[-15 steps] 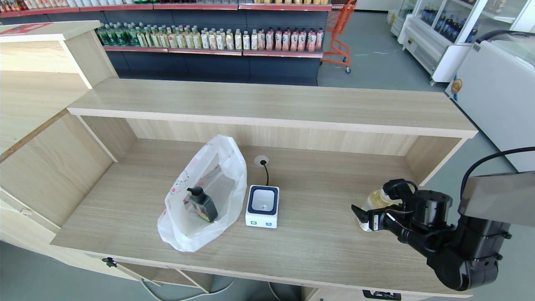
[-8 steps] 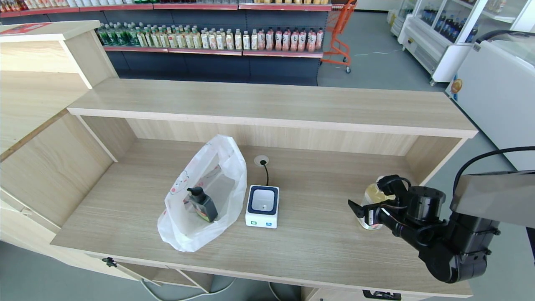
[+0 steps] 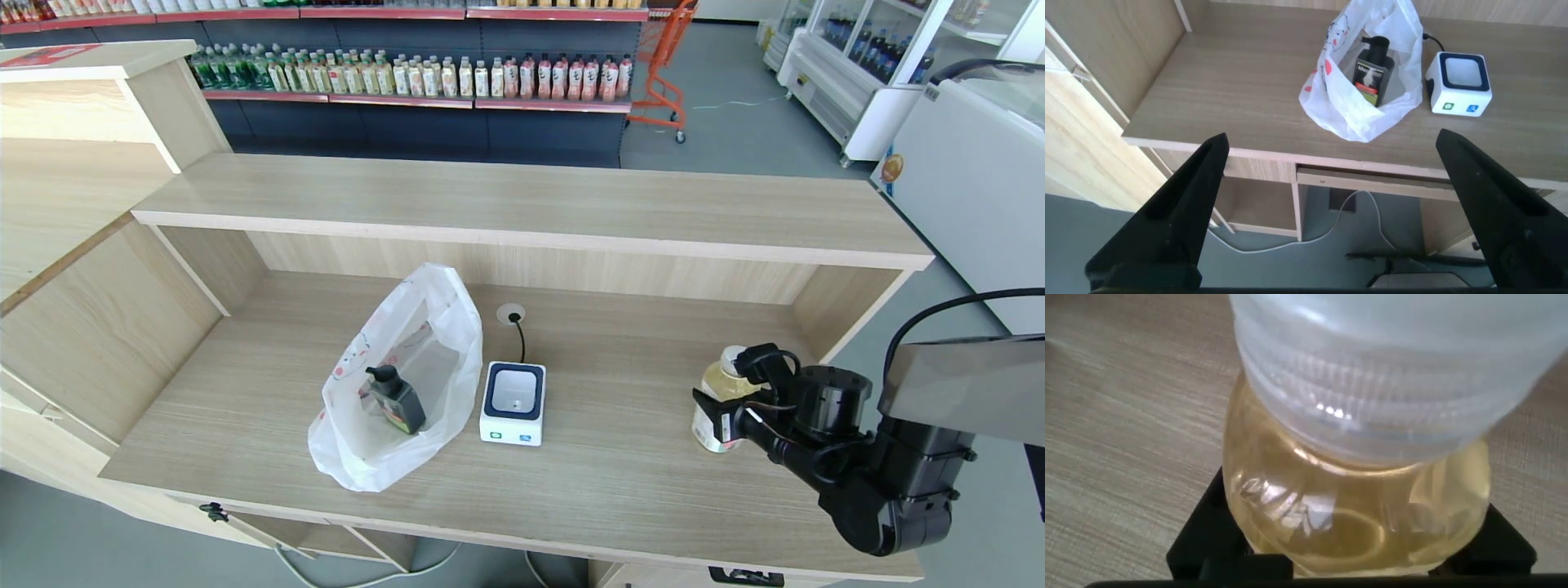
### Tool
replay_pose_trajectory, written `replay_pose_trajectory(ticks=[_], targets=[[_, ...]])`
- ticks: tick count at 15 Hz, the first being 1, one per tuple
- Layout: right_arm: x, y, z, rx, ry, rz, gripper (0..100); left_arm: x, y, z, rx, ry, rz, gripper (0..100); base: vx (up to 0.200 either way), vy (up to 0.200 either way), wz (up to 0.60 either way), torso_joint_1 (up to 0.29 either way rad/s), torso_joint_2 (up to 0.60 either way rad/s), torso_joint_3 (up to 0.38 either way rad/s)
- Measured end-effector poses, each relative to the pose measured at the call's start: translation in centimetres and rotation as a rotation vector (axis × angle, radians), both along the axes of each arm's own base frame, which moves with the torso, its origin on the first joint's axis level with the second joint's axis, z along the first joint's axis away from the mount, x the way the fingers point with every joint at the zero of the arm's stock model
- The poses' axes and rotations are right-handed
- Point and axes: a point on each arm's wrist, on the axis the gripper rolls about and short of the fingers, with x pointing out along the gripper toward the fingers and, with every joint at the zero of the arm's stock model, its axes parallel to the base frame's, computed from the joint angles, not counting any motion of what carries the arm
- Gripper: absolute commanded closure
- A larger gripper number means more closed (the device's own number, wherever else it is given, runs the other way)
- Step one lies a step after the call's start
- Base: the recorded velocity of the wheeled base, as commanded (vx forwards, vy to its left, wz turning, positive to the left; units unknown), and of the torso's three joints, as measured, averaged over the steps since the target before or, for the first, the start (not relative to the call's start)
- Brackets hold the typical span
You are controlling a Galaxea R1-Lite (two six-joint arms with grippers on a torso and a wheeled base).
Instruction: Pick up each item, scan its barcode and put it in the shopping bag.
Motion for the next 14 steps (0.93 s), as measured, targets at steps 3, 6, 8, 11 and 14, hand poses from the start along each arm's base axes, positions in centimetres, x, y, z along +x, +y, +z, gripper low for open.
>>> replay_pose_trajectory(ticks=[3,6,8,11,14], targets=[[-1.0,-0.3,-0.4,-0.008,0.014,0.013,100,0.0,0.0,0.0,0.000,0.000,0.000,0,0.000,0.000,0.00,0.000,0.00,0.000],[-1.7,-0.3,0.2,0.093,0.044,0.052,100,0.0,0.0,0.0,0.000,0.000,0.000,0,0.000,0.000,0.00,0.000,0.00,0.000],[-2.2,-0.2,2.4,0.205,0.062,0.107,100,0.0,0.0,0.0,0.000,0.000,0.000,0,0.000,0.000,0.00,0.000,0.00,0.000],[-4.2,0.0,6.5,0.396,0.168,0.282,100,0.0,0.0,0.0,0.000,0.000,0.000,0,0.000,0.000,0.00,0.000,0.00,0.000],[-7.9,0.4,10.1,0.504,0.281,0.564,100,0.0,0.0,0.0,0.000,0.000,0.000,0,0.000,0.000,0.00,0.000,0.00,0.000]])
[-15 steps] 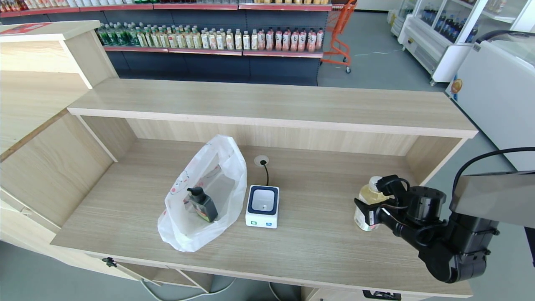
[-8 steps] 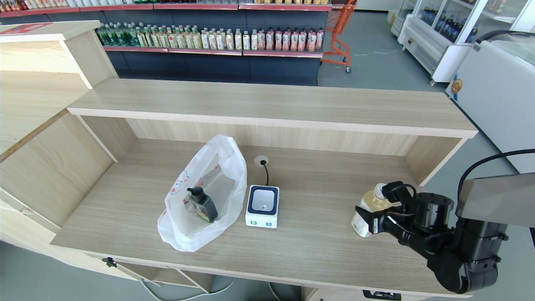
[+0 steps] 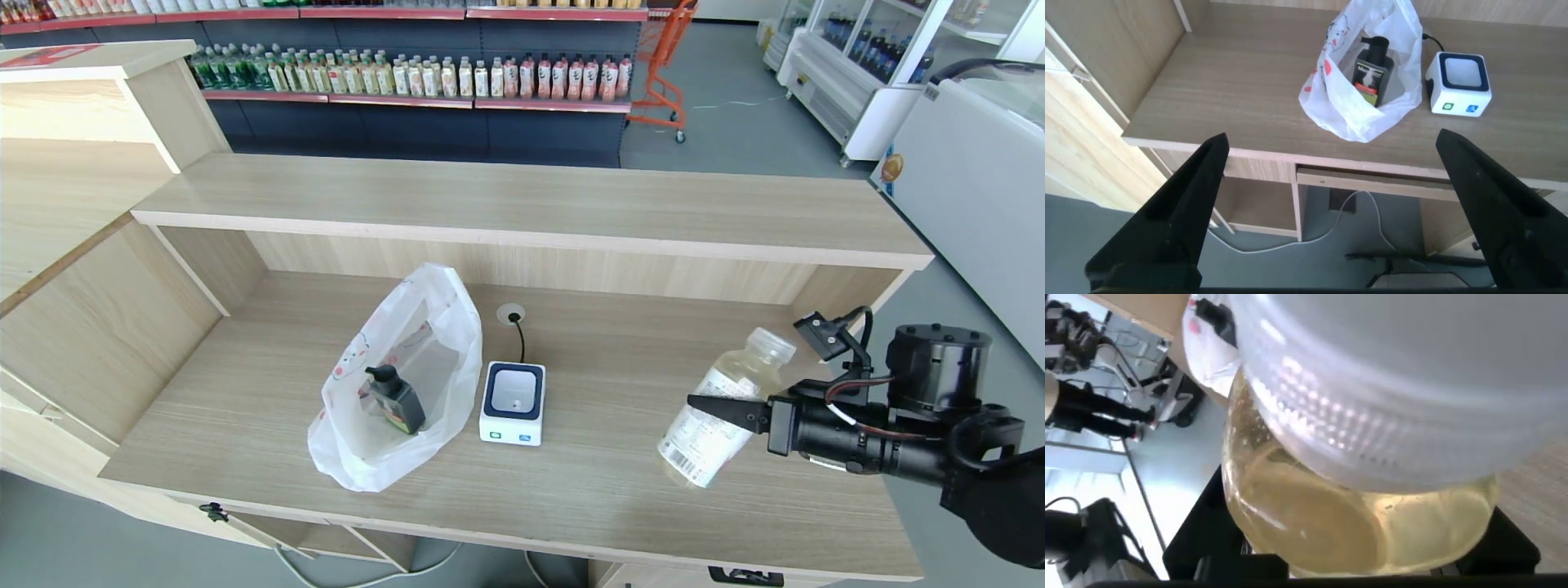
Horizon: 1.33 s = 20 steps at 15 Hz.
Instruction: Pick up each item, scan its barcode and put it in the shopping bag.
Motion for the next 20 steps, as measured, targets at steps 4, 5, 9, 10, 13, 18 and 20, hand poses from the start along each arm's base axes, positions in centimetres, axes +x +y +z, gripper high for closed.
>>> replay_pose_trajectory(ticks=[4,5,9,10,13,18,20], targets=[[-3.4,2.7,3.1,0.085,-0.010,0.157,100,0.0,0.0,0.0,0.000,0.000,0.000,0,0.000,0.000,0.00,0.000,0.00,0.000],[-4.1,3.4,3.6,0.095,-0.017,0.192,100,0.0,0.0,0.0,0.000,0.000,0.000,0,0.000,0.000,0.00,0.000,0.00,0.000],[-6.2,5.0,4.2,0.113,-0.002,0.285,100,0.0,0.0,0.0,0.000,0.000,0.000,0,0.000,0.000,0.00,0.000,0.00,0.000],[-6.6,5.2,4.1,0.107,0.023,0.296,100,0.0,0.0,0.0,0.000,0.000,0.000,0,0.000,0.000,0.00,0.000,0.00,0.000],[-7.3,5.4,4.6,0.108,0.017,0.318,100,0.0,0.0,0.0,0.000,0.000,0.000,0,0.000,0.000,0.00,0.000,0.00,0.000],[-8.0,5.3,4.8,0.104,0.029,0.325,100,0.0,0.0,0.0,0.000,0.000,0.000,0,0.000,0.000,0.00,0.000,0.00,0.000],[-8.1,5.3,4.9,0.104,0.025,0.330,100,0.0,0.0,0.0,0.000,0.000,0.000,0,0.000,0.000,0.00,0.000,0.00,0.000]])
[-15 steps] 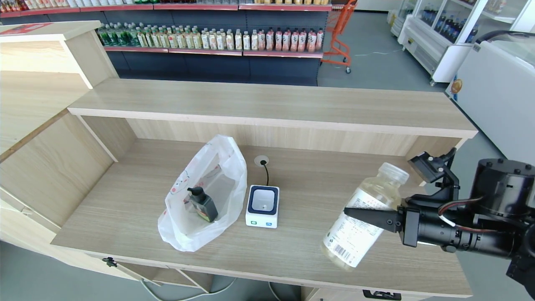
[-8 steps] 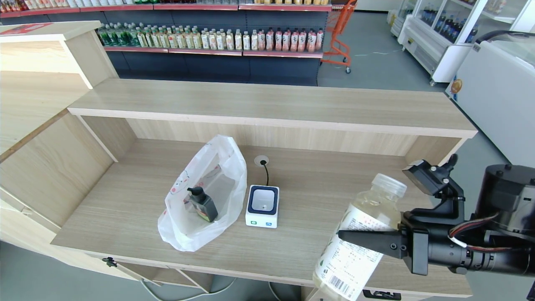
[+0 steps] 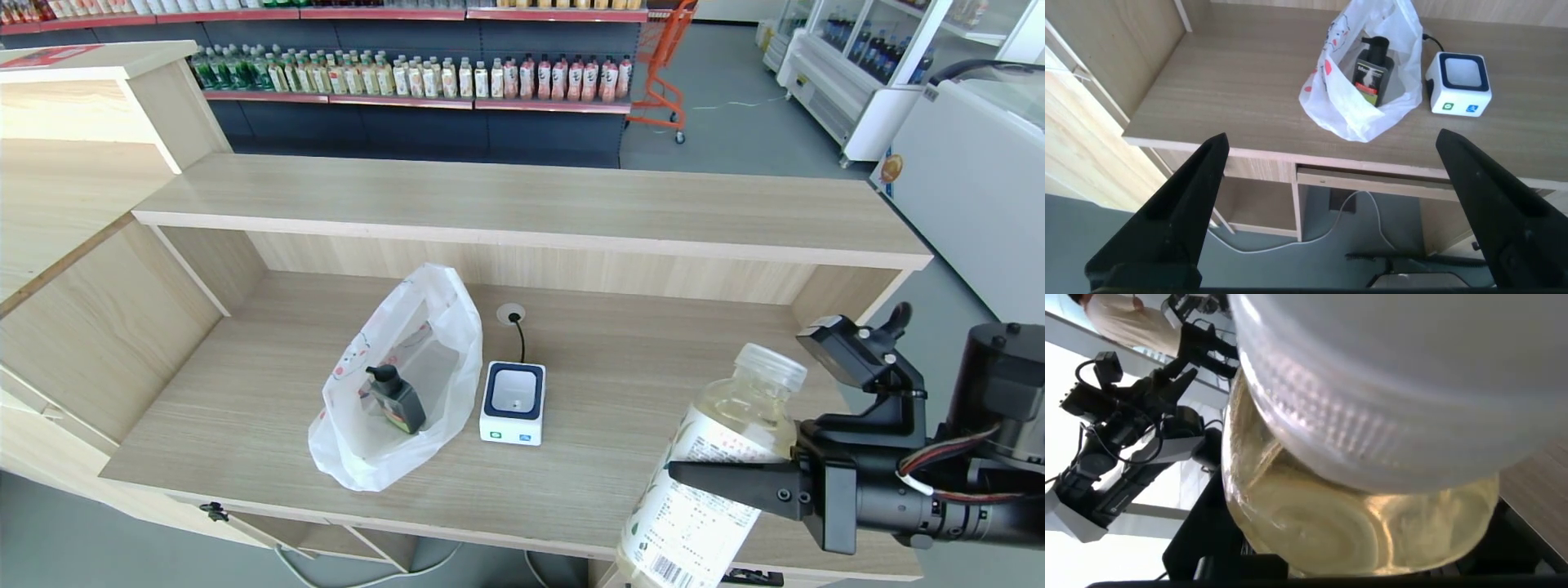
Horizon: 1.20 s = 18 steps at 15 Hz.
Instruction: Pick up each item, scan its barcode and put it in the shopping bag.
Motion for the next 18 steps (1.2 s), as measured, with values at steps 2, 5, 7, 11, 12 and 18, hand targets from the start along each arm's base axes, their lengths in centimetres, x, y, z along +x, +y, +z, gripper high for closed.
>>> replay_pose_trajectory(ticks=[2,5,7,11,12,18], targets=[[-0.1,0.0,0.1,0.002,-0.003,0.001,100,0.0,0.0,0.0,0.000,0.000,0.000,0,0.000,0.000,0.00,0.000,0.00,0.000],[-0.4,0.0,0.1,0.002,-0.003,0.009,100,0.0,0.0,0.0,0.000,0.000,0.000,0,0.000,0.000,0.00,0.000,0.00,0.000],[-0.7,0.2,0.0,-0.008,0.017,0.024,100,0.0,0.0,0.0,0.000,0.000,0.000,0,0.000,0.000,0.00,0.000,0.00,0.000],[-0.9,0.2,0.1,-0.010,0.013,0.031,100,0.0,0.0,0.0,0.000,0.000,0.000,0,0.000,0.000,0.00,0.000,0.00,0.000],[-0.9,0.2,0.1,-0.009,0.011,0.031,100,0.0,0.0,0.0,0.000,0.000,0.000,0,0.000,0.000,0.00,0.000,0.00,0.000],[-1.1,0.1,0.3,-0.005,0.002,0.031,100,0.0,0.0,0.0,0.000,0.000,0.000,0,0.000,0.000,0.00,0.000,0.00,0.000]])
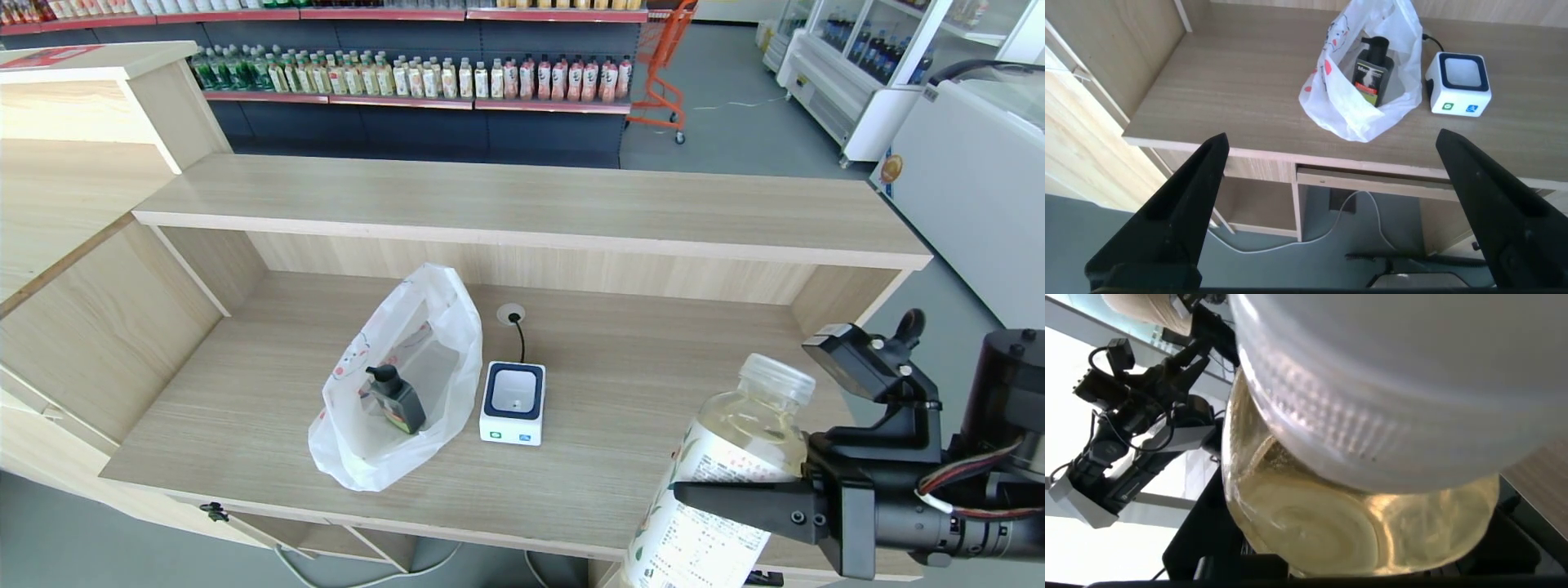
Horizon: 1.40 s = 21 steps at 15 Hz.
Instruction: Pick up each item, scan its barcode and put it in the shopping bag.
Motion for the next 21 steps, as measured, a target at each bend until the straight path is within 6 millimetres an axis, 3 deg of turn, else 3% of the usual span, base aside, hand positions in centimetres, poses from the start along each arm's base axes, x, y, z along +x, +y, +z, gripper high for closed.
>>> replay_pose_trajectory(ticks=[2,4,7,10,13,21], targets=[[0.0,-0.1,0.1,-0.009,-0.038,-0.001,100,0.0,0.0,0.0,0.000,0.000,0.000,0,0.000,0.000,0.00,0.000,0.00,0.000],[0.4,-0.6,0.1,-0.095,-0.278,-0.029,100,0.0,0.0,0.0,0.000,0.000,0.000,0,0.000,0.000,0.00,0.000,0.00,0.000],[2.4,-4.0,-0.3,-0.350,-0.702,-0.157,100,0.0,0.0,0.0,0.000,0.000,0.000,0,0.000,0.000,0.00,0.000,0.00,0.000],[3.8,-7.7,-0.8,-0.620,-0.962,-0.256,100,0.0,0.0,0.0,0.000,0.000,0.000,0,0.000,0.000,0.00,0.000,0.00,0.000],[4.5,-8.7,-0.5,-0.767,-1.139,-0.296,100,0.0,0.0,0.0,0.000,0.000,0.000,0,0.000,0.000,0.00,0.000,0.00,0.000],[4.0,-8.8,0.4,-0.787,-1.227,-0.316,100,0.0,0.0,0.0,0.002,0.000,0.000,0,0.000,0.000,0.00,0.000,0.00,0.000]])
